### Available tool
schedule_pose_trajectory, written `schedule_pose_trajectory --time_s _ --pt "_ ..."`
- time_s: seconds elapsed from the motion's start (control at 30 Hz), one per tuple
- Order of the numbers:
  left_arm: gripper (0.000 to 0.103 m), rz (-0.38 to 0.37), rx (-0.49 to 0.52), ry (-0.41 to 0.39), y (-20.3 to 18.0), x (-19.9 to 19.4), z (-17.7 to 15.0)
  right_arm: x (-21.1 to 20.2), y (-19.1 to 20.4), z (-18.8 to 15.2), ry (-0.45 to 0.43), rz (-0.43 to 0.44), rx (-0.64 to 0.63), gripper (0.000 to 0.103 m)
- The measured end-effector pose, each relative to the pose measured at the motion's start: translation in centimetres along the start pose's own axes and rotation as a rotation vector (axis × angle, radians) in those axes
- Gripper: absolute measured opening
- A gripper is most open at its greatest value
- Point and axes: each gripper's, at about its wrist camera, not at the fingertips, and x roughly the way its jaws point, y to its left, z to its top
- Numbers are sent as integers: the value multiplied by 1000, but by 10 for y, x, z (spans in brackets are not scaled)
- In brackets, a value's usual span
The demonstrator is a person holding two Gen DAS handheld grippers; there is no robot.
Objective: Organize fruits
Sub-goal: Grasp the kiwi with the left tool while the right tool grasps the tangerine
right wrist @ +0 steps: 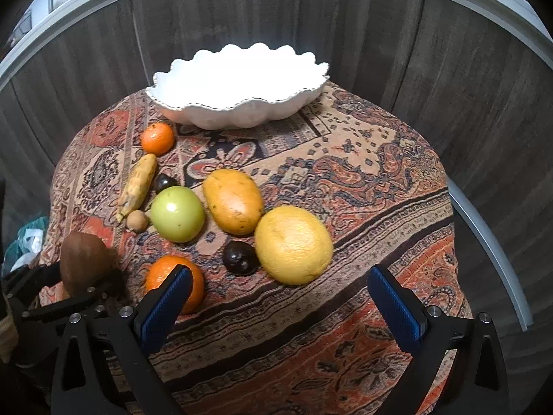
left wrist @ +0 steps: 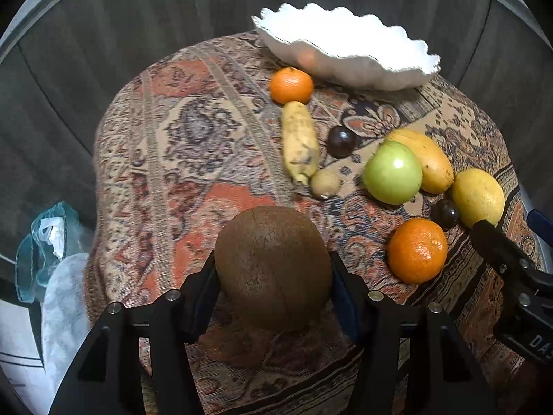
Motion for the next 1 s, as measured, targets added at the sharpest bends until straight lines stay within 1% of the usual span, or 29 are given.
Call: schedule_pose_trajectory --time_s 0.2,0.33,0.47,0.57,0.63,0.8,0.97,1.0 --pt "58 18 -50 -25 25 -12 -2 -1 22 2 12 35 -39 102" --pt "58 16 -87 -20 37 -13 -3 4 38 4 39 59 -60 102" --pt "58 15 -109 -19 45 -13 -5 9 52 6 57 61 -87 102" --pt "58 10 -121 -19 48 -14 -5 16 59 6 81 75 -91 95" --pt "58 9 -126 -17 50 -14 -5 23 62 5 106 89 -90 88" --pt "58 5 -135 -7 52 -11 -6 35 68 -1 149 75 -105 82" --pt "58 4 -131 -5 51 -9 -6 44 67 -4 173 54 -113 68" --pt "58 4 -129 -5 50 -9 -5 45 67 -4 177 59 -111 63"
